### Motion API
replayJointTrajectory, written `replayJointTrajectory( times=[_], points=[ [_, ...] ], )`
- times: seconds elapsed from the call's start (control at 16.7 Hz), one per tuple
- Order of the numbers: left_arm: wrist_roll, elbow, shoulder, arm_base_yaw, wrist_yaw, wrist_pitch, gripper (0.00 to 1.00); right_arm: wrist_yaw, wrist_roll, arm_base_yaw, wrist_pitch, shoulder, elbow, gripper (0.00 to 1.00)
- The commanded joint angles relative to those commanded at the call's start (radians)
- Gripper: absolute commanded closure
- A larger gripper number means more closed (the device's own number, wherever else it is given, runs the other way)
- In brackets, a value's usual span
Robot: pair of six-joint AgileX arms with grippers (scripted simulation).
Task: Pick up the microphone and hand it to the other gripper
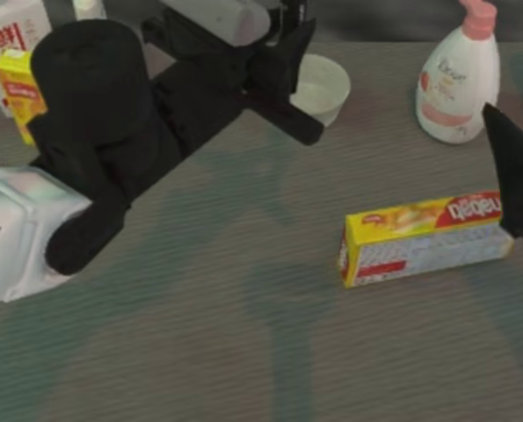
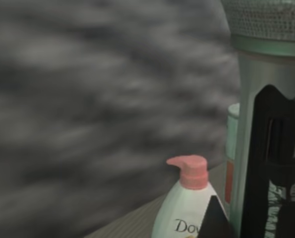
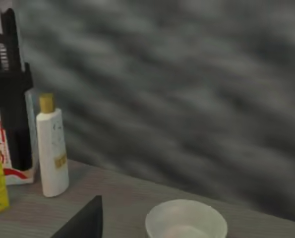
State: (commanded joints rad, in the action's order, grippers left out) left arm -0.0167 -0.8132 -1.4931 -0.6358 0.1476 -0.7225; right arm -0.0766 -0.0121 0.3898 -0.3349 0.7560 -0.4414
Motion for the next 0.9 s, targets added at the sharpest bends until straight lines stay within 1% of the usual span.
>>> replayJointTrajectory(
  times=[0.24,0.42,0.6,0.9],
  points=[
    [0.0,0.0,0.0,0.0,0.0,0.0,1.0,-0.03,0.0,0.137,-0.121,0.247,-0.158,0.0],
    [0.0,0.0,0.0,0.0,0.0,0.0,1.0,-0.044,0.002,0.206,-0.178,0.38,-0.233,0.0],
    [0.0,0.0,0.0,0.0,0.0,0.0,1.0,-0.049,0.003,0.235,-0.2,0.438,-0.263,0.0],
    [0.0,0.0,0.0,0.0,0.0,0.0,1.0,-0.048,0.003,0.231,-0.199,0.438,-0.261,0.0]
  ],
)
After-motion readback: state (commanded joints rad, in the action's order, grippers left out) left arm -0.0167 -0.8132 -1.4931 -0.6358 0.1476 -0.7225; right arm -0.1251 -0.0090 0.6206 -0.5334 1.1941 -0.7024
